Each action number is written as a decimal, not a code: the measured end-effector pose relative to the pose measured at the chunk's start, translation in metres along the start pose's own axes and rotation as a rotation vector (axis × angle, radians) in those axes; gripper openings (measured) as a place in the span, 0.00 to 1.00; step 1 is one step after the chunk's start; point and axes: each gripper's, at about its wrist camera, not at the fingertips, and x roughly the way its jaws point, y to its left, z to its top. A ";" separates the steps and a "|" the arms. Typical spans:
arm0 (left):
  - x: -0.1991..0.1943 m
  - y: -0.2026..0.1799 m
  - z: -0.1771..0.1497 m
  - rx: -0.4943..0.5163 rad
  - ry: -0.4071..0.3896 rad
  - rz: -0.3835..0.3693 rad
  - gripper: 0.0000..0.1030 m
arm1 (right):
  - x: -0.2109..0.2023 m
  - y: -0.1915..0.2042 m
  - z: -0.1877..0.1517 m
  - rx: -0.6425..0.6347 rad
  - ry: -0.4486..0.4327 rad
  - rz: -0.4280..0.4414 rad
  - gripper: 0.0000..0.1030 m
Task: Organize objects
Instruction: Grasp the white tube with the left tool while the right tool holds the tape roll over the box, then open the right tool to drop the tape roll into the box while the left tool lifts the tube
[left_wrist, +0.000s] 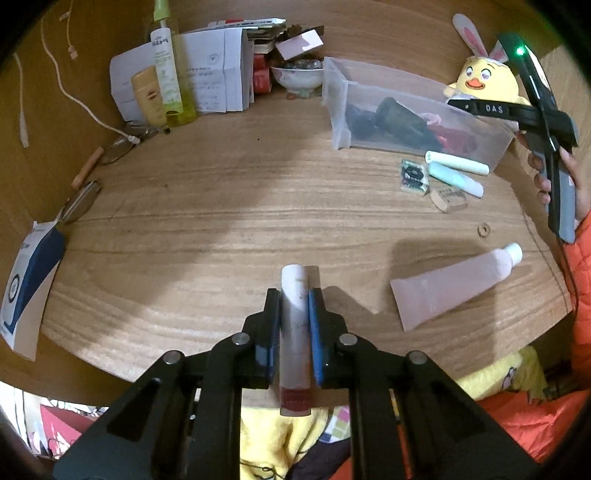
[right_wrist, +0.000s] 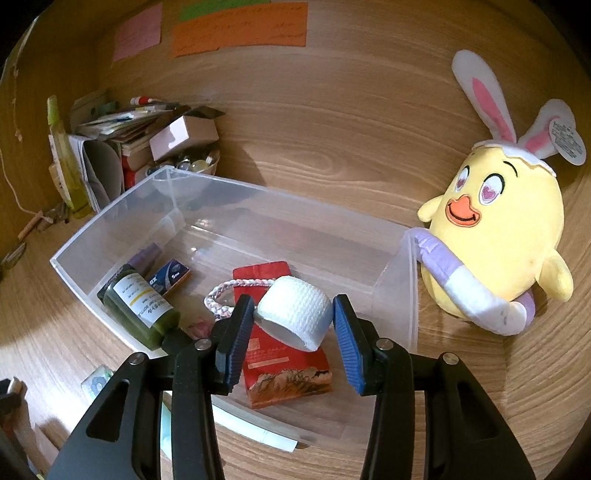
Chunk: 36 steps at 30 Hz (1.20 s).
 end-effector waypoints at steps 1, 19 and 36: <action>0.002 0.001 0.003 -0.004 -0.002 -0.005 0.14 | -0.001 0.001 0.000 -0.004 -0.004 -0.002 0.45; -0.027 -0.003 0.090 -0.028 -0.231 -0.057 0.14 | -0.058 0.005 0.002 -0.004 -0.126 0.073 0.65; -0.016 -0.030 0.173 -0.041 -0.329 -0.130 0.14 | -0.078 0.031 -0.037 -0.046 -0.128 0.137 0.68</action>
